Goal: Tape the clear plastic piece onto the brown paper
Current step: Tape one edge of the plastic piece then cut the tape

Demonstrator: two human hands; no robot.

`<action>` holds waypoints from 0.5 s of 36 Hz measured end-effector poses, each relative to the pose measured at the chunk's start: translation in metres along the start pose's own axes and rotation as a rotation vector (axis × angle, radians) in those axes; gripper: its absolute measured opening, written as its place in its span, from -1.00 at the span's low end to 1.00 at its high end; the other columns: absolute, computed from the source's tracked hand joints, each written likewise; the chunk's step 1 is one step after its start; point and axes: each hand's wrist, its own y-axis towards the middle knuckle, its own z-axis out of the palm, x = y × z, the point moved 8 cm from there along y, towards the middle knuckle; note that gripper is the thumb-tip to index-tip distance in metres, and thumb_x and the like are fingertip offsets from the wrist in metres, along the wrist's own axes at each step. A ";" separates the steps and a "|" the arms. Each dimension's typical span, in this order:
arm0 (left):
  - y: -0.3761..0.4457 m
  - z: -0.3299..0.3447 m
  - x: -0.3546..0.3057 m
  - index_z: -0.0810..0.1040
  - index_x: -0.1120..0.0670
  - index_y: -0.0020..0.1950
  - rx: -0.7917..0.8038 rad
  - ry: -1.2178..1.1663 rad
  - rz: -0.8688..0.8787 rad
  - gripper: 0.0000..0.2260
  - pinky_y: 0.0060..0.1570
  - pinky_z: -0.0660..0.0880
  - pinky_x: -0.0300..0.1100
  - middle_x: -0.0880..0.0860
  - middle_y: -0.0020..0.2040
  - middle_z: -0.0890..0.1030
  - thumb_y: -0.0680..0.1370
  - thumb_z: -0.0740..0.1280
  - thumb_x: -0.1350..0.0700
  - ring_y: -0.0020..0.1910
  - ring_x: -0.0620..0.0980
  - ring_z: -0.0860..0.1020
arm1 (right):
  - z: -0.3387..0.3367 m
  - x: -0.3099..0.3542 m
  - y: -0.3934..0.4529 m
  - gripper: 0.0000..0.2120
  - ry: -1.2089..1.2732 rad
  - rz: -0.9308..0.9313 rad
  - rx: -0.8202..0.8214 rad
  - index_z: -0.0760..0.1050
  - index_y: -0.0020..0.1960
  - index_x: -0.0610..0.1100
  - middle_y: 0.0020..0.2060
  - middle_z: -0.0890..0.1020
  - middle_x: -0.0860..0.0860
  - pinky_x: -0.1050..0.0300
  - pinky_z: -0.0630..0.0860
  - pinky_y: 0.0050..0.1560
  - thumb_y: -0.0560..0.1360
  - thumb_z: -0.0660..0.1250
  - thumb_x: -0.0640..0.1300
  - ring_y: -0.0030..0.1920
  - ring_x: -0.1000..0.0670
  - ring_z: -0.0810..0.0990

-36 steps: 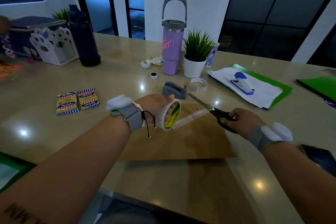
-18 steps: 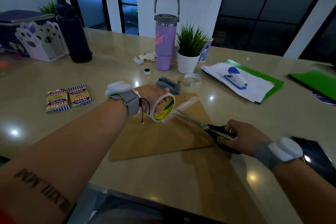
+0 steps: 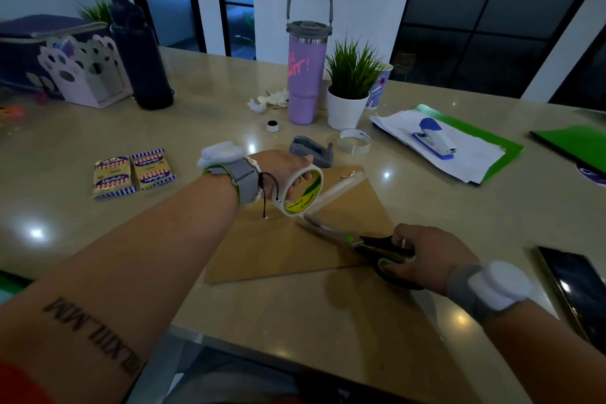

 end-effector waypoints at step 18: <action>-0.001 0.007 -0.003 0.44 0.14 -0.32 0.029 -0.019 -0.005 -0.60 -0.63 0.33 -0.39 0.03 -0.43 0.32 0.59 0.10 -0.08 -0.69 -0.17 0.32 | 0.009 0.022 0.015 -0.69 -0.009 -0.070 0.035 0.30 -0.19 0.01 -0.32 0.47 0.07 0.14 0.33 -0.33 0.40 0.29 0.22 -0.26 -0.04 0.46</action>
